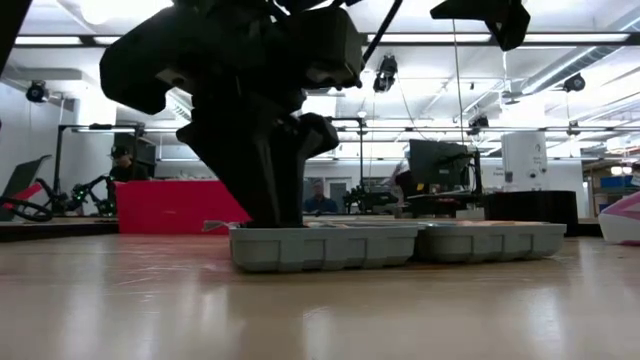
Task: Prefit tool cases
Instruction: Put the electrical tape into the gray toolbox
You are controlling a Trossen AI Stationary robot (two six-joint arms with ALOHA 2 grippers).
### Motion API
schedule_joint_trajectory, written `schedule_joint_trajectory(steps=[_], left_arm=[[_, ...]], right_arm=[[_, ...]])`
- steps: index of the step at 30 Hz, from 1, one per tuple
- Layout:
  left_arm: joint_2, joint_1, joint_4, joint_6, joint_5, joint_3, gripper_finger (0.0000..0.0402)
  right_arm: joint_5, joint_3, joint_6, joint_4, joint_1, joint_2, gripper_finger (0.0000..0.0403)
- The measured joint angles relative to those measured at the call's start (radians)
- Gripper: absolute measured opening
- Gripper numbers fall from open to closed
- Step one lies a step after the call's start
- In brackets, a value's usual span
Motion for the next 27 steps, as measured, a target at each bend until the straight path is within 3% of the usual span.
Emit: schedule_joint_trajectory(steps=[15, 27], left_arm=[[0.009, 0.000, 0.074, -0.015, -0.009, 0.027, 0.0126], [0.001, 0.000, -0.019, -0.029, -0.010, 0.101, 0.0134]], right_arm=[[-0.002, 0.000, 0.000, 0.001, 0.000, 0.000, 0.0120], [-0.002, 0.000, 0.000, 0.001, 0.000, 0.000, 0.0129]])
